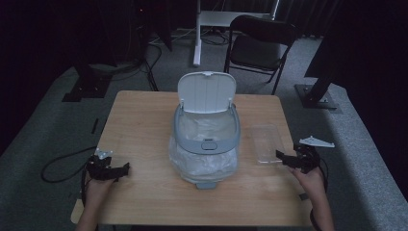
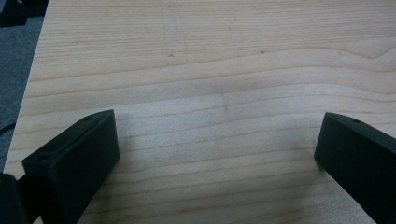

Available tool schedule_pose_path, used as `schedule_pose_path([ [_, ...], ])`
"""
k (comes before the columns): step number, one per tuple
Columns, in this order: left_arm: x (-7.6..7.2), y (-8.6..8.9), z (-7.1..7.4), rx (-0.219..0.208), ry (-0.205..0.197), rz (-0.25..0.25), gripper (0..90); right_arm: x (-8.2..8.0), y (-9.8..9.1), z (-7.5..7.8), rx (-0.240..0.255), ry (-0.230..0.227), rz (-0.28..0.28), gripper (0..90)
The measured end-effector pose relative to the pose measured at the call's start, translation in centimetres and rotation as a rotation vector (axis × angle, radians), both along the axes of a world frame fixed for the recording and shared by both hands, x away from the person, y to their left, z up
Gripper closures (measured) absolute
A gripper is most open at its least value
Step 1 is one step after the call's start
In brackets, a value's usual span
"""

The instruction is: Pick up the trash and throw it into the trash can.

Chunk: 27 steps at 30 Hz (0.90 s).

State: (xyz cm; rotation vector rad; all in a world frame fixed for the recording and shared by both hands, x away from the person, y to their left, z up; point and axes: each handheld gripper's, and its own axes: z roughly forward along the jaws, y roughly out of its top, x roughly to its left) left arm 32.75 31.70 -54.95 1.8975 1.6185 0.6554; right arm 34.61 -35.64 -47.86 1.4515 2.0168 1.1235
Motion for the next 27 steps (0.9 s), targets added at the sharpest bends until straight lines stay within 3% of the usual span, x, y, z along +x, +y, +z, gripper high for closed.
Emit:
schedule_pose_path([
  [27, 0.0, 0.0, 0.0, 0.000, 0.000, -0.009, 0.7, 9.6, 0.4, -0.7, 0.039, 0.154, -0.043, 12.3],
])
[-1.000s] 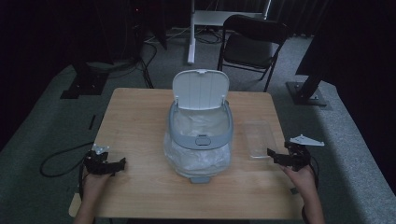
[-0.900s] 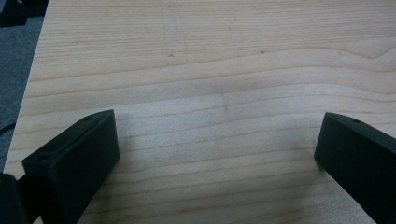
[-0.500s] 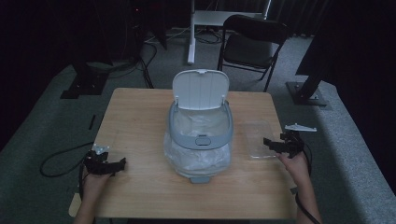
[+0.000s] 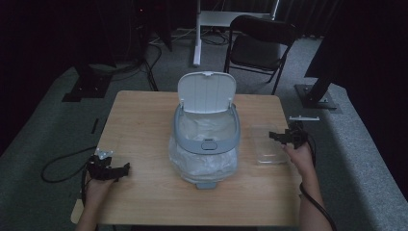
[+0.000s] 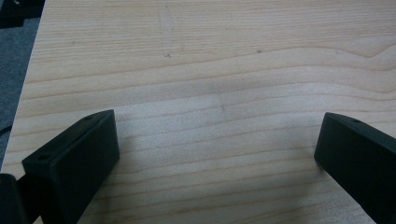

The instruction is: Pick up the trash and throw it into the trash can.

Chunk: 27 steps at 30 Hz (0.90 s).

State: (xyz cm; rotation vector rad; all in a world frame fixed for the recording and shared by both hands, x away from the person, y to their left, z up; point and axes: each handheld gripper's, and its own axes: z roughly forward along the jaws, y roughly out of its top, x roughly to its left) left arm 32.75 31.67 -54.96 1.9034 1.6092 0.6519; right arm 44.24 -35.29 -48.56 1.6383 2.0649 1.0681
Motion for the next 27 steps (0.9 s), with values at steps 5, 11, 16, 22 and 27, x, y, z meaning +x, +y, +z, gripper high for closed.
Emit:
schedule_pose_path([
  [5, 0.0, 0.0, 0.0, -0.001, -0.001, 0.000, 0.7, 1.2, -0.2, -0.1, 0.015, 0.019, -0.008, 13.4],
  [11, 0.0, 0.0, 0.0, 0.000, 0.000, -0.001, 0.7, 2.2, -0.7, -0.5, 0.044, 0.073, -0.011, 20.1],
  [16, 0.0, 0.0, 0.0, 0.000, 0.000, 0.001, 0.6, 2.4, -1.1, -1.3, 0.073, 0.099, -0.001, 29.6],
  [22, 0.1, -0.1, 0.0, 0.000, -0.001, 0.000, 0.7, 2.4, -1.6, -1.3, 0.154, 0.095, 0.046, 54.2],
  [27, 0.1, -0.1, 0.0, 0.000, -0.001, 0.000, 0.6, 2.4, -2.2, -1.3, 0.212, 0.115, 0.004, 66.5],
])
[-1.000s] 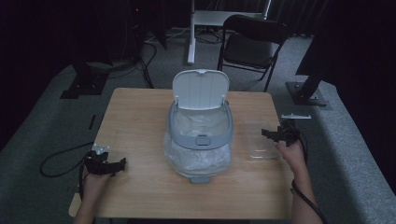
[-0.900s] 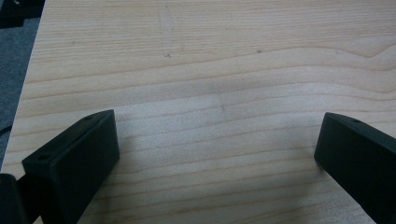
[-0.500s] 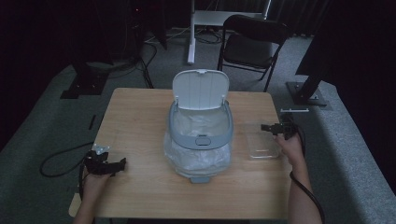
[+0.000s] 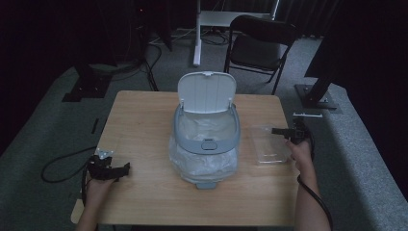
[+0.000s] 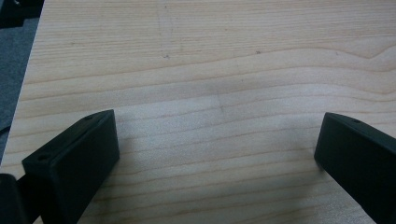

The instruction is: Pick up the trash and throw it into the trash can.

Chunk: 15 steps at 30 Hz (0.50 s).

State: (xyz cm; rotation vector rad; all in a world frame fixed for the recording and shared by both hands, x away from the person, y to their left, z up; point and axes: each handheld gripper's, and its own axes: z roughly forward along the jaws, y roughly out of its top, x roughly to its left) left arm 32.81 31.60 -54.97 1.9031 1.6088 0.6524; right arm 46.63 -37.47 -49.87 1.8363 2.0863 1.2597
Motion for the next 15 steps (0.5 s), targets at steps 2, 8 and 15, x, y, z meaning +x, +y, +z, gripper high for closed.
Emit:
schedule_pose_path([
  [2, 0.0, 0.0, 0.0, 0.000, 0.000, 0.000, 0.7, 0.0, 0.0, 0.2, -0.007, 0.007, -0.012, 69.2],
  [8, 0.0, 0.0, 0.0, 0.000, 0.000, 0.000, 0.7, -0.2, 0.7, 1.0, 0.013, 0.004, 0.006, 76.2],
  [15, 0.0, 0.0, 0.0, 0.000, 0.000, 0.000, 0.6, -1.0, 2.6, 3.1, 0.061, -0.051, 0.109, 84.3],
])
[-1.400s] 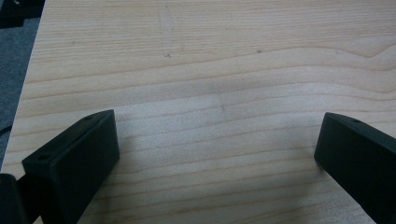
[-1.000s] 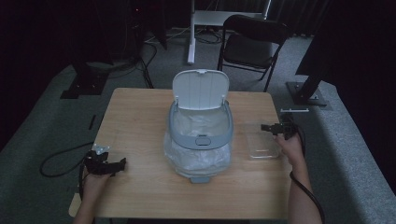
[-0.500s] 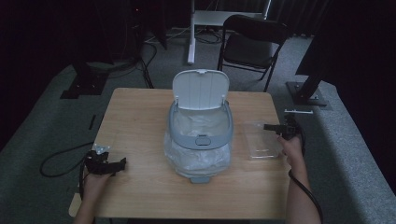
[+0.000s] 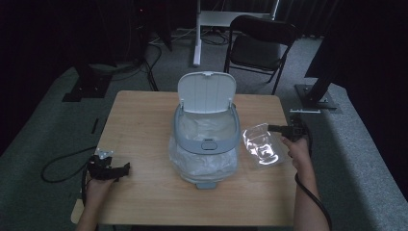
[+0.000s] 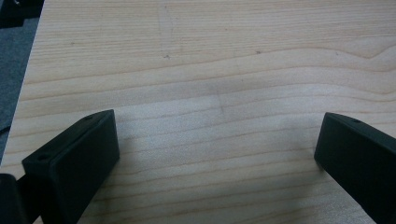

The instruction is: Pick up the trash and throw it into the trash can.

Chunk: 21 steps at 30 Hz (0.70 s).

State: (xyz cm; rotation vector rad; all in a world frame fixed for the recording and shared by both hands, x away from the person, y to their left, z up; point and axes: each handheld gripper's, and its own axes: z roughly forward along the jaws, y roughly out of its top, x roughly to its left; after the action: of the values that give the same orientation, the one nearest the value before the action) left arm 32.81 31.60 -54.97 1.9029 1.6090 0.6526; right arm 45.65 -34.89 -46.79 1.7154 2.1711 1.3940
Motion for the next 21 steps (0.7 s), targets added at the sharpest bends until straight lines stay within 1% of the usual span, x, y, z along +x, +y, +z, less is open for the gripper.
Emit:
schedule_pose_path([
  [1, 0.0, 0.0, 0.0, 0.000, 0.000, 0.000, 0.7, -0.2, 0.3, 0.3, 0.015, -0.015, 0.016, 84.9],
  [3, 0.0, 0.0, 0.0, 0.000, 0.000, 0.000, 0.7, -0.7, 1.0, 0.9, -0.021, -0.046, 0.022, 85.1],
  [4, 0.0, 0.0, 0.0, 0.000, 0.000, 0.000, 0.7, -1.0, 1.3, 1.1, -0.016, -0.055, 0.031, 85.1],
  [6, 0.0, 0.0, 0.0, 0.000, 0.000, 0.000, 0.7, -1.5, 1.7, 1.4, -0.041, -0.080, 0.034, 85.2],
  [9, 0.0, 0.0, 0.0, 0.000, 0.000, 0.000, 0.7, -2.3, 2.2, 1.9, -0.057, -0.113, 0.031, 85.2],
  [12, 0.0, 0.0, 0.0, 0.000, 0.000, 0.000, 0.6, -3.2, 2.3, 2.5, -0.056, -0.143, 0.036, 85.3],
  [14, 0.0, 0.0, 0.0, 0.000, 0.000, 0.000, 0.7, -3.8, 2.4, 2.9, -0.066, -0.163, 0.039, 85.4],
  [17, 0.0, 0.0, 0.0, 0.000, 0.000, 0.000, 0.6, -4.4, 2.4, 3.4, -0.063, -0.181, 0.039, 85.5],
  [18, 0.0, 0.0, 0.0, 0.000, 0.000, 0.000, 0.6, -4.9, 2.2, 3.9, -0.048, -0.202, 0.037, 85.5],
  [21, 0.0, 0.0, 0.0, 0.000, 0.000, 0.000, 0.6, -5.8, 1.9, 5.0, -0.031, -0.241, 0.029, 85.5],
])
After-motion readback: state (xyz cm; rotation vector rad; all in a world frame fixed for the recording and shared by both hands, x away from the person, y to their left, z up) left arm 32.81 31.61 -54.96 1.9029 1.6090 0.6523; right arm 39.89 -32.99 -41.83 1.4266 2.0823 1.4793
